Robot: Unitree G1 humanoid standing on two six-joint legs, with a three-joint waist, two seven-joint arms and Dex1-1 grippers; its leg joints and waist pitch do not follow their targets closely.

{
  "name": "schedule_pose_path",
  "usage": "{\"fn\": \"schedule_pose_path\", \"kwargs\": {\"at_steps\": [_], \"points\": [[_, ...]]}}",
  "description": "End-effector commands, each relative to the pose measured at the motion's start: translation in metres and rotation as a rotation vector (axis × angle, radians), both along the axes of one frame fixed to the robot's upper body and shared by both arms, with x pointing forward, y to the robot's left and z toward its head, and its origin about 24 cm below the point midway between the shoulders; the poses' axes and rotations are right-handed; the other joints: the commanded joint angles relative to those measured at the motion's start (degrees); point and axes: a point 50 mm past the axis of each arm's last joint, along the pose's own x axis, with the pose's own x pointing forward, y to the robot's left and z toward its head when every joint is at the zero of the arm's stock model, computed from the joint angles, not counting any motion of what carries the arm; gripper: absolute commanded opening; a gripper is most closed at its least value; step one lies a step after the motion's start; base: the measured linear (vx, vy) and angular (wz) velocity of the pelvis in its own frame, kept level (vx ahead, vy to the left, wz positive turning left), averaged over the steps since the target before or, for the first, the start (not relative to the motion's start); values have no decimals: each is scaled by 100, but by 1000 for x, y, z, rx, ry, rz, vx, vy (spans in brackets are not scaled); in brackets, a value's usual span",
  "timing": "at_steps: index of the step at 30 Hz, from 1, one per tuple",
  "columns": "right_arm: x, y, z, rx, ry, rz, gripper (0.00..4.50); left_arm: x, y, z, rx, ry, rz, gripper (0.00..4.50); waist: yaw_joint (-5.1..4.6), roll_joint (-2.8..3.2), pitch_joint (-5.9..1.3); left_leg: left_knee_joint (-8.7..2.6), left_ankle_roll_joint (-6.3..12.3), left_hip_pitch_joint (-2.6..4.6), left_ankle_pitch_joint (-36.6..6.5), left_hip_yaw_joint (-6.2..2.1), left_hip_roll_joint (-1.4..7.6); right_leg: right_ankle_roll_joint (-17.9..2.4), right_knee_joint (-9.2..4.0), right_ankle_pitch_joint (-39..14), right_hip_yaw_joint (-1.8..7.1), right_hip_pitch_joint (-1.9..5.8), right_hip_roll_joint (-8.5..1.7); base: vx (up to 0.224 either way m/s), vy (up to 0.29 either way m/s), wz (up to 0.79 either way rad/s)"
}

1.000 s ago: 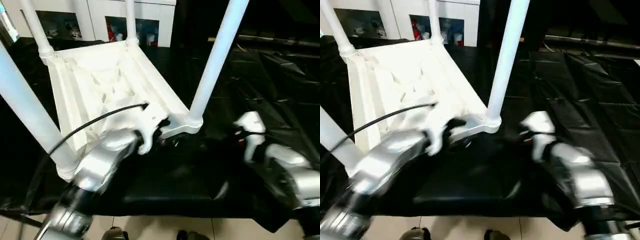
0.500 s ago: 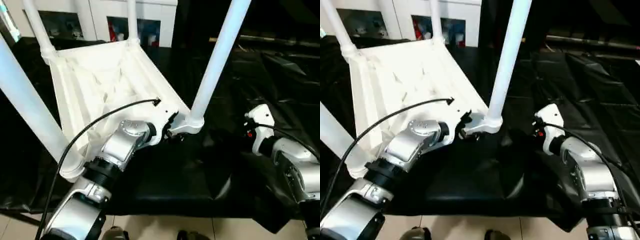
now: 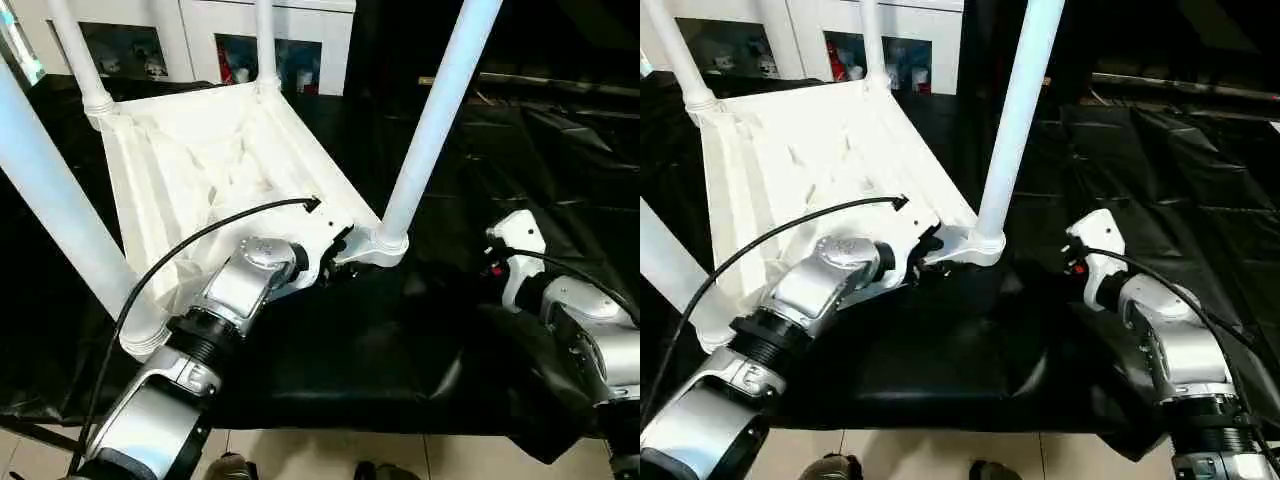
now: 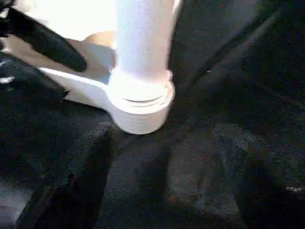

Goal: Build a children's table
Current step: Rotate leg to tighten

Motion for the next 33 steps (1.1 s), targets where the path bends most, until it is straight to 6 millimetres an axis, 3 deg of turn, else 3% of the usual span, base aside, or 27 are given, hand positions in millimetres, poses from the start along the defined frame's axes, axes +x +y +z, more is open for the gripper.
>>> {"fn": "schedule_pose_path", "kwargs": {"at_steps": [1, 2, 11, 18, 24, 33], "points": [[-4, 4, 2, 5, 6, 65, 357, 1, 4, -3, 38, 17, -17, 246, 33, -42, -452, -287, 580, 76, -970, 9, 18, -1288, -328, -817, 51, 376, -125, 0, 0, 0], [-5, 5, 2, 6, 9, 78, 357, 1, 5, -4, 42, 19, -19, 217, 36, -33, -456, -287, 589, 78, -962, 6, 22, -1292, -323, -777, 53, 378, -127, 0, 0, 0], [-6, 6, 1, 9, 12, 91, 357, 3, 9, -6, 56, 37, -19, 167, 40, -21, -469, -286, 509, 76, -1024, 5, 17, -1343, -320, -768, 54, 383, -132, 0, 0, 0], [-8, 7, 0, 12, 22, 117, 357, 3, 11, -7, 53, 62, -23, 109, 43, -23, -468, -297, 450, 78, -1197, -3, 21, -1272, -347, -1072, 52, 376, -143, 0, 0, 0], [-8, 8, -1, 8, 23, 128, 357, 1, 14, -10, 60, 83, -26, 57, 47, -33, -496, -279, 514, 69, -1003, -1, 20, -1361, -306, -765, 52, 392, -140, 0, 0, 0], [-8, 9, -2, 4, 22, 145, 357, -4, 16, -15, 93, 111, -60, 2, 52, -32, -508, -280, 501, 75, -1039, -2, 28, -1346, -312, -881, 51, 391, -149, 0, 0, 0]]}}
